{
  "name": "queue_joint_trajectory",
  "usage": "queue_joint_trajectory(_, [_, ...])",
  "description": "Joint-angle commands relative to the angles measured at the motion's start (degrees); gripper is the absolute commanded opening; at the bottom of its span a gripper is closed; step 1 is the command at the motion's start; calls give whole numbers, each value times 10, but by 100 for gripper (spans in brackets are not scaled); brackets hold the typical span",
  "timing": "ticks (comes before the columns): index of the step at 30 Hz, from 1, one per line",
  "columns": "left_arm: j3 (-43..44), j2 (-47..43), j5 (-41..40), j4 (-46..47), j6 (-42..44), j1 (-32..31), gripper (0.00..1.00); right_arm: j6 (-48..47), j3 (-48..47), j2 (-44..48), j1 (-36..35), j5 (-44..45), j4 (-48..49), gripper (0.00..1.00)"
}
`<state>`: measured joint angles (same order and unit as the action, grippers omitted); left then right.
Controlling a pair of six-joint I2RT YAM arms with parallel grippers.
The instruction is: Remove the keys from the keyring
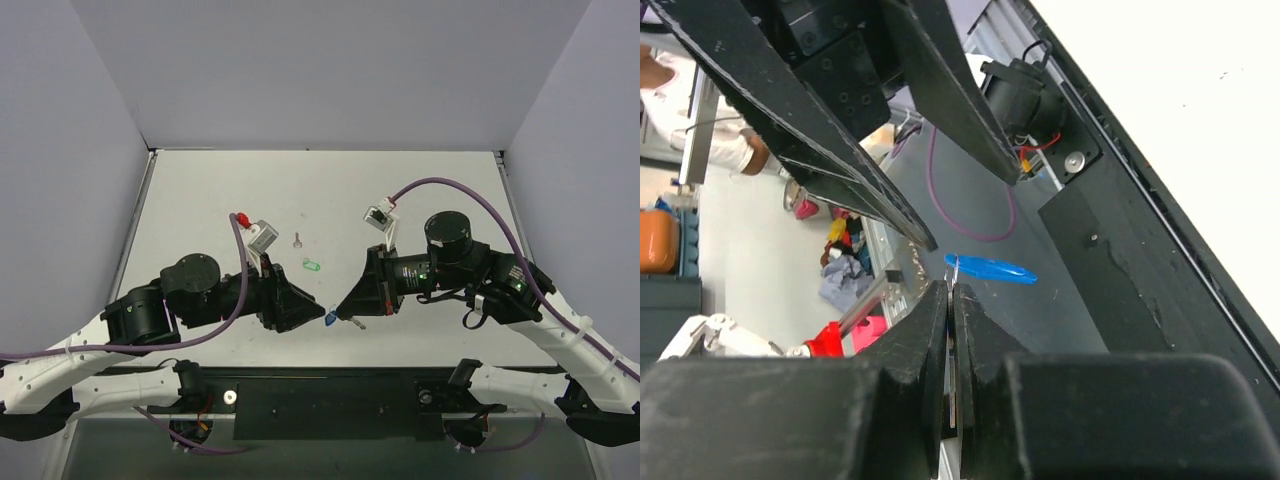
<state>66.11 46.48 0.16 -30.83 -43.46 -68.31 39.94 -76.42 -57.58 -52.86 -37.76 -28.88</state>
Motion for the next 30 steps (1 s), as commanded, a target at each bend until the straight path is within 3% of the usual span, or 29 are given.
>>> queue_joint_trajectory(1, [34, 9, 63, 37, 42, -2, 57, -12, -20, 6, 1, -60, 35, 0])
queue_joint_trajectory(30, [13, 31, 258, 166, 7, 69, 39, -9, -31, 9, 0, -94, 60, 0])
